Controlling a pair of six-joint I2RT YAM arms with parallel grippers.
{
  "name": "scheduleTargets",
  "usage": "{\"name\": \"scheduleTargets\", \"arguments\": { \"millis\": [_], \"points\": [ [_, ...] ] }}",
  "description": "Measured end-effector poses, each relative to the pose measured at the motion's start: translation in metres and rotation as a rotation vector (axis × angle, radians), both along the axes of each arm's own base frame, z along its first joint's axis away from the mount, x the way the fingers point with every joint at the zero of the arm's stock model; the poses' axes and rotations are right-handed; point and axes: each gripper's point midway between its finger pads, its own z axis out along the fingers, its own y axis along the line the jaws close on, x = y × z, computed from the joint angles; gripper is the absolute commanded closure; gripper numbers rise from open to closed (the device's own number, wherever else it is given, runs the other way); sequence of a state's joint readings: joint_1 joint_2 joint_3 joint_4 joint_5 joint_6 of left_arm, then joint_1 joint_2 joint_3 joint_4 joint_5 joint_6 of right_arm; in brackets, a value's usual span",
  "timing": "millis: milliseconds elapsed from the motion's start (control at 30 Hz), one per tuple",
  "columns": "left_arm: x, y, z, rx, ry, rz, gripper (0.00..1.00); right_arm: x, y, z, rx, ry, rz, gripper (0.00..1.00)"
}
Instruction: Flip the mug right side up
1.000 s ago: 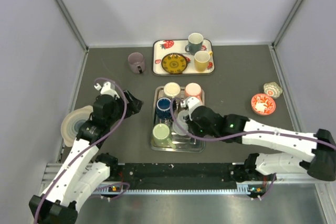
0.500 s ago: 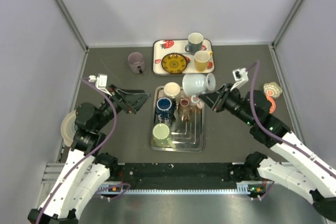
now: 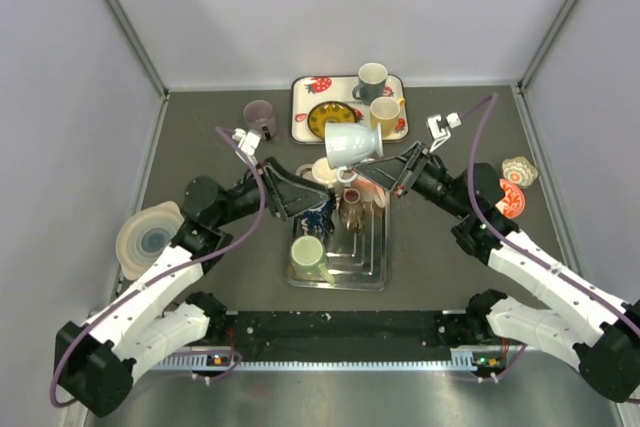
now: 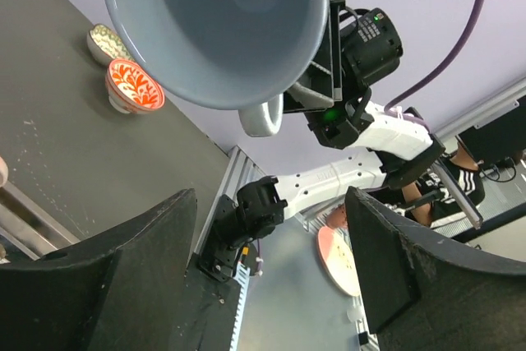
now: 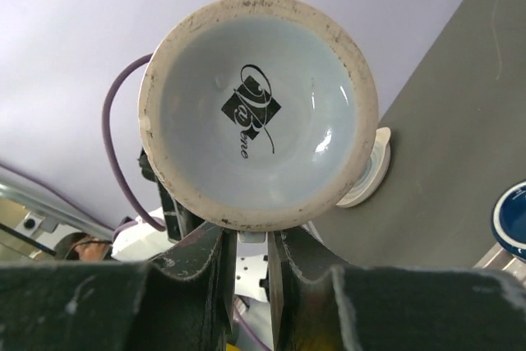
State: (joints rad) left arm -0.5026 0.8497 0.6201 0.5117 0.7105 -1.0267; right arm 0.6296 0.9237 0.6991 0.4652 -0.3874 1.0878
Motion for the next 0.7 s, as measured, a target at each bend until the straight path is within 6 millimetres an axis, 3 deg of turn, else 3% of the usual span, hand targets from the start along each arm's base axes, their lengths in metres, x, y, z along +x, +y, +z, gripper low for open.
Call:
{"name": "scheduleTargets", "arguments": {
  "millis": [367,567,667,700],
  "points": [
    [0.015,-0.028,-0.010,-0.022,0.051,-0.038,0.32,-0.001,0.006,0.007,0.038,-0.013,0.040,1.00],
    [0.021,-0.042,0.006,-0.071,0.027,-0.046,0.35,0.000,0.007,0.003,0.033,-0.008,0.041,1.00],
    [0.020,-0.047,0.014,-0.092,0.014,-0.050,0.40,0.000,0.007,0.002,0.036,-0.009,0.040,1.00],
    [0.020,-0.049,0.014,-0.095,0.014,-0.050,0.46,0.000,0.007,0.003,0.040,-0.015,0.038,1.00]
  ]
}}
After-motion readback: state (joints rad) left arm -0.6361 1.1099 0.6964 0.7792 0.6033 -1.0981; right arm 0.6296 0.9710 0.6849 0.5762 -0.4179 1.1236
